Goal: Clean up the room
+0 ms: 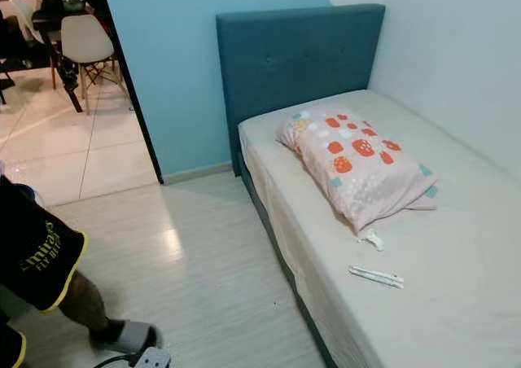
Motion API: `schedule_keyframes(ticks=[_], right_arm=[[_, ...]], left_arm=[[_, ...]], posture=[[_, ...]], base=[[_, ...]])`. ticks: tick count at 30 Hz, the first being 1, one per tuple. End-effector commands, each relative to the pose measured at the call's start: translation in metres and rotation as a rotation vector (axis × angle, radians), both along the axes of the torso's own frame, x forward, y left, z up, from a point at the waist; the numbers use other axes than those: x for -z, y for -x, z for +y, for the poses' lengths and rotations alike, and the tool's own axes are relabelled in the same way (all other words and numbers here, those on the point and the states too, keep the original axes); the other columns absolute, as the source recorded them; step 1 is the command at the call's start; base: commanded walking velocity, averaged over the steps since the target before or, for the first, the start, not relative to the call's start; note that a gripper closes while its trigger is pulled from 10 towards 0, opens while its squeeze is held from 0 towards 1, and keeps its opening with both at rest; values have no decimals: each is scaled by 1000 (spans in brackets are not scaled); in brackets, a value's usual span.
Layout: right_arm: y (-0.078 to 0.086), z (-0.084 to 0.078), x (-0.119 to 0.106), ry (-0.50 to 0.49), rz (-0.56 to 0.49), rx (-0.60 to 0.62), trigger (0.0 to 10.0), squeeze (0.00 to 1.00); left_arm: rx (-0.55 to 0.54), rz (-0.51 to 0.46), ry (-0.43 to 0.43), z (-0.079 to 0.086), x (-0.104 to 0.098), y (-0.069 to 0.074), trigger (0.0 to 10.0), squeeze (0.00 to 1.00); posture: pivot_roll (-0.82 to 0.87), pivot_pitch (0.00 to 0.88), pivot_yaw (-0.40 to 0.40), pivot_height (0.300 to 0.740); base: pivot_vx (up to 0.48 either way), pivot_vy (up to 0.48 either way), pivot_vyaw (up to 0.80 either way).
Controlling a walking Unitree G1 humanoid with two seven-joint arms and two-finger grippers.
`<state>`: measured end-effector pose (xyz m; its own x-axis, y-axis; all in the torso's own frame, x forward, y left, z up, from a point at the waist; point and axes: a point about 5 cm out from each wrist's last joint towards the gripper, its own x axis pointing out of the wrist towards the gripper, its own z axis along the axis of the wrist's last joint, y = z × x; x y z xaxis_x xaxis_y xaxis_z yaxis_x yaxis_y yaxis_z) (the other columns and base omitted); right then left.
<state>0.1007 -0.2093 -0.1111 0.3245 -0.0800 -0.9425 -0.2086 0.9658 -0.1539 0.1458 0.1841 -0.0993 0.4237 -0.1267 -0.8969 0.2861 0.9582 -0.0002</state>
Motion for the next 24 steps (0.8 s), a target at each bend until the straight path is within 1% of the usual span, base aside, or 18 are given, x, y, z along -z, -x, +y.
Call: schedule_keyframes(ticks=[1,7,16,19,24], right_arm=[[-2,6,0,-23,-9,15,10000,0],[-3,7,1,-21,-8,18,10000,0],[-2,10,1,-2,3,7,10000,0],[-4,10,1,1,0,1,10000,0],[-10,6,-2,18,-20,-2,10000,0]], left_arm=[[19,5,-16,1,1,2,10000,0],[23,-7,-22,2,0,1,10000,0],[-12,-50,-47,8,-2,-2,10000,0],[-54,-86,-48,11,-4,-6,10000,0],[-104,-98,-41,16,-7,-11,10000,0]], posture=[[-45,0,-20,740],[-38,0,-19,740],[-20,0,-16,740],[-17,0,-18,740],[-13,0,-24,740]], base=[[0,0,0],[0,0,0],[0,0,0],[0,0,0],[0,0,0]])
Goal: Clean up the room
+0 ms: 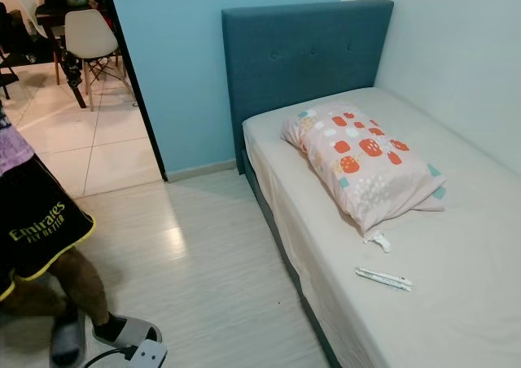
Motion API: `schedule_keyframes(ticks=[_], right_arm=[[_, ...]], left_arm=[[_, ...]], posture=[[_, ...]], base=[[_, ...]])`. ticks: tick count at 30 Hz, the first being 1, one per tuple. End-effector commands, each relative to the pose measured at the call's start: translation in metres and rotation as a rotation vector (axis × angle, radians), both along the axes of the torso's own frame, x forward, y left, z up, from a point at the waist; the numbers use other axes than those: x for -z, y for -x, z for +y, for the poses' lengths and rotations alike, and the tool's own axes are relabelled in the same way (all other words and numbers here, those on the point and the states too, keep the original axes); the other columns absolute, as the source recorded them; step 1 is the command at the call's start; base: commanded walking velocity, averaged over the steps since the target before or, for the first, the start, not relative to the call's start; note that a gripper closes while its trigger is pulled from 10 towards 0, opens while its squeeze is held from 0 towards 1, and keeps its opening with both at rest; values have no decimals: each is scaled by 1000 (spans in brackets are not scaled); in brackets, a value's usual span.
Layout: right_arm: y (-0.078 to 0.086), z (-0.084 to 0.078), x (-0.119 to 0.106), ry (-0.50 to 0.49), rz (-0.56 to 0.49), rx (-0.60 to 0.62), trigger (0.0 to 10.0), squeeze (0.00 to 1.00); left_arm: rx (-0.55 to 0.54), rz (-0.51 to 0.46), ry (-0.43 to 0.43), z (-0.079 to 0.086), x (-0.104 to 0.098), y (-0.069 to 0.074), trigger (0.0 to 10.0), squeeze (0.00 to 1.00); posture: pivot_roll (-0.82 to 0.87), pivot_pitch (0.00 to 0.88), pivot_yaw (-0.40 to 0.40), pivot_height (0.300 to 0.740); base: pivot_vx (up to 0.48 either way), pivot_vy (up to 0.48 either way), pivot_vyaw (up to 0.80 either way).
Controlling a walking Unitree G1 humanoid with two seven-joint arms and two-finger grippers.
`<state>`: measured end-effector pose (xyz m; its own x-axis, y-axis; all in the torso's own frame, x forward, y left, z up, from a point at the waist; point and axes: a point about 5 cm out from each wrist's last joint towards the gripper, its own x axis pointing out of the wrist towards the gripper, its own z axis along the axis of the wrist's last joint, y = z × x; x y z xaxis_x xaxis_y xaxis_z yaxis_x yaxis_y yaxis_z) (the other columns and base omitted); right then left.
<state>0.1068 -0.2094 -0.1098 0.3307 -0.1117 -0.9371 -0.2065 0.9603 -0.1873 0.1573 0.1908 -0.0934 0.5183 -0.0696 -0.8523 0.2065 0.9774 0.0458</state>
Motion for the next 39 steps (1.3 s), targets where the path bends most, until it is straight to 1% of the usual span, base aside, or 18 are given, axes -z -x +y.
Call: schedule_keyframes(ticks=[1,5,7,8,10,11,13,14,17,18,22,25,28,30,32,34,36,39], right_arm=[[-7,4,-1,-10,-20,-6,10000,0],[-11,2,-3,-6,-26,-7,10000,0],[-15,1,-4,-4,-39,1,10000,0],[-21,-2,-6,-1,-55,8,10000,0],[-21,-2,-6,-1,-55,8,10000,0],[-30,-11,-11,18,-83,33,10000,0],[-33,-15,-13,25,-92,43,10000,0],[-33,-15,-13,25,-92,43,10000,0],[-44,-29,-20,46,-132,102,10000,0],[-44,-29,-20,46,-132,102,10000,0],[-64,-38,-32,45,-217,155,10000,0],[-75,-40,-38,26,-262,151,10000,0],[-78,-40,-39,16,-274,136,10000,0],[-84,-43,-44,-41,-298,112,10000,0],[-89,-44,-48,-68,-318,104,10000,0],[-93,-46,-51,-64,-341,110,10000,0],[-104,-47,-58,-58,-405,138,10000,0],[-104,-45,-57,-39,-400,105,10000,0]], left_arm=[[-40,-1,-16,10,-2,-1,10000,0],[-41,-3,-13,11,-2,-2,10000,0],[-50,-4,1,11,-3,-3,10000,0],[-67,-12,13,12,-5,-7,10000,0],[-67,-12,13,12,-5,-7,10000,0],[-135,-40,38,16,-9,-16,10000,0],[-163,-51,49,17,-11,-20,10000,0],[-163,-51,49,17,-11,-20,10000,0],[-171,-71,44,18,-15,-30,10000,0],[-171,-71,44,18,-15,-30,10000,0],[-193,-109,59,18,-22,-42,10000,0],[-202,-120,67,17,-23,-44,10000,0],[-212,-125,75,17,-23,-44,10000,0],[-227,-115,93,13,-20,-41,10000,0],[-221,-99,93,10,-18,-38,10000,0],[-208,-88,96,9,-17,-37,10000,0],[-151,-77,94,4,-17,-38,10000,0],[-156,-84,102,2,-18,-41,10000,0]], posture=[[-16,0,-26,740],[-30,0,-27,740],[-40,0,-31,740],[-43,0,-34,740],[-43,0,-34,740],[-54,0,-17,740],[-55,0,-13,740],[-55,0,-13,740],[-59,0,-7,740],[-59,0,-7,740],[-76,0,-29,740],[-75,0,-41,740],[-75,0,-41,740],[-73,0,-20,740],[-75,0,-14,740],[-91,0,-9,740],[-112,0,-19,740],[-119,0,-20,740]], base=[[0,0,0],[0,0,0],[0,0,0],[0,0,0],[0,0,0],[0,0,0],[0,0,0],[0,0,0],[0,0,0],[0,0,0],[0,0,0],[0,0,0],[0,0,0],[0,0,0],[0,0,0],[0,0,0],[0,0,0],[0,0,0]])
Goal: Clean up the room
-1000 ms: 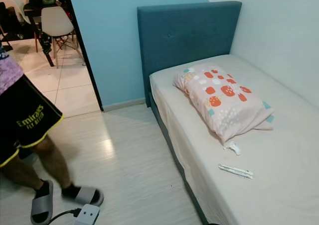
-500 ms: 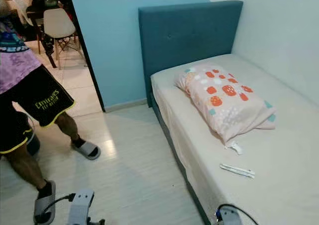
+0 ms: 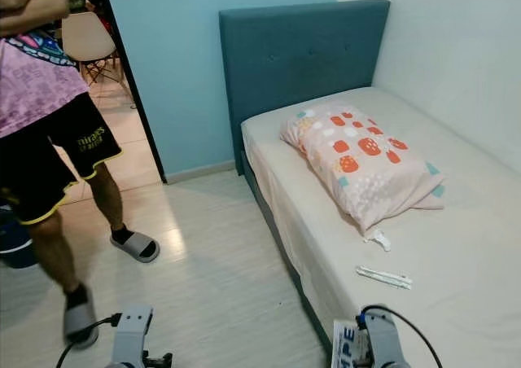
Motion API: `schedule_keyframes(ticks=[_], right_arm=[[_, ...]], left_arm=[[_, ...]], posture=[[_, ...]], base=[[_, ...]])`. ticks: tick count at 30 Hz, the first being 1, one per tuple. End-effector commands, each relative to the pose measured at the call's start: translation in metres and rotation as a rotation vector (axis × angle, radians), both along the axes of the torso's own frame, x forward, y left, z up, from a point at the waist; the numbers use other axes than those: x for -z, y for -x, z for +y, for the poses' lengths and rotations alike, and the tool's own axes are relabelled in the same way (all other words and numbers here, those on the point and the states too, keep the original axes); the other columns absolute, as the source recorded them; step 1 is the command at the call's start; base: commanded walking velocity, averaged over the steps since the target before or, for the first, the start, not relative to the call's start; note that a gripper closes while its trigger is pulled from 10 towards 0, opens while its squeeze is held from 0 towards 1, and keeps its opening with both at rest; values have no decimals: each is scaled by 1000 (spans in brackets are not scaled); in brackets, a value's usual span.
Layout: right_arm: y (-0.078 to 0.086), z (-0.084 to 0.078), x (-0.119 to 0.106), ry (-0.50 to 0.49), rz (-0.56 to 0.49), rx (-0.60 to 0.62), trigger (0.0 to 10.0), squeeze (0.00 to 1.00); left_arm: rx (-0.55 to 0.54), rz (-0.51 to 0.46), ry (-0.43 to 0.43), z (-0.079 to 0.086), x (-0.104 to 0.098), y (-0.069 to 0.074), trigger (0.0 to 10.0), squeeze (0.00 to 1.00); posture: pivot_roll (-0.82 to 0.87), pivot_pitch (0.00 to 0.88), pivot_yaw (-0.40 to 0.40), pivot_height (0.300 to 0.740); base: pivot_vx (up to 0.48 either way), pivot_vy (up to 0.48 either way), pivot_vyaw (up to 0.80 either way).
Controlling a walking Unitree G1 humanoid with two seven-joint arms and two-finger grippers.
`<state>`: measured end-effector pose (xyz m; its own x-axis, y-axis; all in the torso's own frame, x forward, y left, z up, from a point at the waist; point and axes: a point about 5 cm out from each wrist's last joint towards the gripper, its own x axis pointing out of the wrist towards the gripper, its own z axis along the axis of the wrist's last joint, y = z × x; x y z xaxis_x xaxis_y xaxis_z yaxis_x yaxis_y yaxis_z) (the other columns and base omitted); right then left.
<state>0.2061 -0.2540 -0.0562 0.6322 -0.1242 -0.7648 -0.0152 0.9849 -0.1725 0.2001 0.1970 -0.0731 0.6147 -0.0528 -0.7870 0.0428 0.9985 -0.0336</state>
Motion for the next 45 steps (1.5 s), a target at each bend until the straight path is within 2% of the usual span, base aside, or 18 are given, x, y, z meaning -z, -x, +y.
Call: schedule_keyframes(ticks=[1,6,7,10,14,19,25,33,41,45], right_arm=[[-4,0,-3,24,-32,-16,10000,0],[18,5,12,23,51,-36,10000,0],[18,5,12,23,51,-36,10000,0],[34,15,22,-7,116,-33,10000,0],[41,24,28,-35,135,-28,10000,0],[45,30,31,-51,135,-10,10000,0],[50,31,33,-55,144,-11,10000,0],[53,33,35,-48,167,-43,10000,0],[54,33,35,-45,171,-68,10000,0],[51,31,34,-28,158,-47,10000,0]], left_arm=[[10,20,10,-4,2,2,10000,0],[-29,11,42,-9,3,2,10000,0],[-29,11,42,-9,3,2,10000,0],[-37,34,53,-10,7,10,10000,0],[-30,56,38,-6,10,18,10000,0],[-15,73,21,0,12,23,10000,0],[-5,73,7,5,10,22,10000,0],[-4,67,12,0,10,18,10000,0],[7,91,14,-7,14,25,10000,0],[7,102,9,-8,16,28,10000,0]], posture=[[-119,0,-20,740],[-84,0,-50,740],[-84,0,-50,740],[-72,0,-40,740],[-72,0,-23,740],[-73,0,-9,740],[-63,0,-8,740],[-60,0,-17,740],[-60,0,-16,740],[-60,0,-16,740]], base=[[0,0,0],[0,0,0],[0,0,0],[0,0,0],[0,0,0],[112,0,0],[447,0,0],[480,0,0],[480,0,759],[480,0,0]])
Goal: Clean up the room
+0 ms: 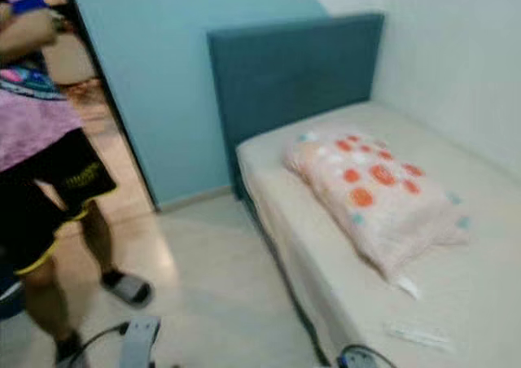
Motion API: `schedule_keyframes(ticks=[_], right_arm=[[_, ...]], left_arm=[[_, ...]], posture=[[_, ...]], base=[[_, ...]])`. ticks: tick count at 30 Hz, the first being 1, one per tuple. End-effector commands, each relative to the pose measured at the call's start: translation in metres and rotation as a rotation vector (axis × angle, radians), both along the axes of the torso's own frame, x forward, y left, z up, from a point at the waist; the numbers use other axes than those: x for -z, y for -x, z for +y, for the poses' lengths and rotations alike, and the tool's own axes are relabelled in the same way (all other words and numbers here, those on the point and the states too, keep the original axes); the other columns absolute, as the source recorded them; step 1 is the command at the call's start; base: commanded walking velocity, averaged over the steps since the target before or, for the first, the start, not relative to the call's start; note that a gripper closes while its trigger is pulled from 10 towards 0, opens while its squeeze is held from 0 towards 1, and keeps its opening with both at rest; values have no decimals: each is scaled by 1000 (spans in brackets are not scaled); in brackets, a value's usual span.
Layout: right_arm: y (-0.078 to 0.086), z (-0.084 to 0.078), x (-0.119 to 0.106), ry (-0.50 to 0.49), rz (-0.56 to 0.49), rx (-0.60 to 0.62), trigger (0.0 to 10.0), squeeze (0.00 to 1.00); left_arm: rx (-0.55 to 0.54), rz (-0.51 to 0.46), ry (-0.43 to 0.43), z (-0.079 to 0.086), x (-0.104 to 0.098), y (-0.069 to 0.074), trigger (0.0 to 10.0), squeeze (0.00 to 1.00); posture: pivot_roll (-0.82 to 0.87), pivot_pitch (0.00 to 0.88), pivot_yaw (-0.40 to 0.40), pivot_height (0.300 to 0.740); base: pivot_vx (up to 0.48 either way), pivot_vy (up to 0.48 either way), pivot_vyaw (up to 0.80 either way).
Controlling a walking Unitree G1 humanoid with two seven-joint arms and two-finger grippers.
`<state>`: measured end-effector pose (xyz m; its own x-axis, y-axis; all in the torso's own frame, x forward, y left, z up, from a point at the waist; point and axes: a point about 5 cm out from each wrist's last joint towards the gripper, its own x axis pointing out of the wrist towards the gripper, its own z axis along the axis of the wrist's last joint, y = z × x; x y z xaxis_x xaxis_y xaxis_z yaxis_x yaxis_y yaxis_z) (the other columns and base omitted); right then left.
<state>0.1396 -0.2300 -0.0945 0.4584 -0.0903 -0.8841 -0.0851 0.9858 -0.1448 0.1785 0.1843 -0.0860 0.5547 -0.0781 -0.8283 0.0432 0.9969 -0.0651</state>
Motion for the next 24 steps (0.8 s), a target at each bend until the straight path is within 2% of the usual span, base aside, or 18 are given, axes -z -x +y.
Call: schedule_keyframes(ticks=[1,6,8,11,16,17,19,20,21,22,24], right_arm=[[-16,6,-5,-11,-63,-1,10000,0],[-18,3,-6,8,-68,6,10000,0],[-21,1,-8,25,-73,7,10000,0],[-28,-4,-12,26,-101,48,10000,0],[-40,-10,-20,31,-151,70,10000,0],[-44,-12,-22,33,-169,76,10000,0],[-69,-18,-39,4,-284,114,10000,0],[-69,-18,-39,4,-284,114,10000,0],[-82,-20,-48,-22,-345,126,10000,0],[-82,-20,-48,-22,-345,126,10000,0],[-107,-21,-68,-95,-470,145,10000,0]], left_arm=[[5,30,-20,4,3,7,10000,0],[10,33,-20,-1,3,6,10000,0],[18,36,-13,-8,5,7,10000,0],[23,38,-4,-15,5,7,10000,0],[25,38,0,-17,6,8,10000,0],[26,39,1,-17,6,8,10000,0],[22,46,2,-12,6,9,10000,0],[22,46,2,-12,6,9,10000,0],[19,49,2,-8,6,10,10000,0],[19,49,2,-8,6,10,10000,0],[23,56,-7,0,6,13,10000,0]], posture=[[-60,0,-16,740],[-62,0,-15,740],[-64,0,-18,740],[-67,0,-20,740],[-69,0,-22,740],[-69,0,-22,740],[-78,0,-15,740],[-78,0,-15,740],[-78,0,-15,740],[-78,0,-15,740],[-83,0,-15,740]], base=[[480,0,0],[480,0,0],[480,0,0],[480,0,-773],[480,0,-775],[480,0,-775],[337,0,-775],[319,0,-775],[0,0,-775],[0,0,-775],[0,0,-387]])
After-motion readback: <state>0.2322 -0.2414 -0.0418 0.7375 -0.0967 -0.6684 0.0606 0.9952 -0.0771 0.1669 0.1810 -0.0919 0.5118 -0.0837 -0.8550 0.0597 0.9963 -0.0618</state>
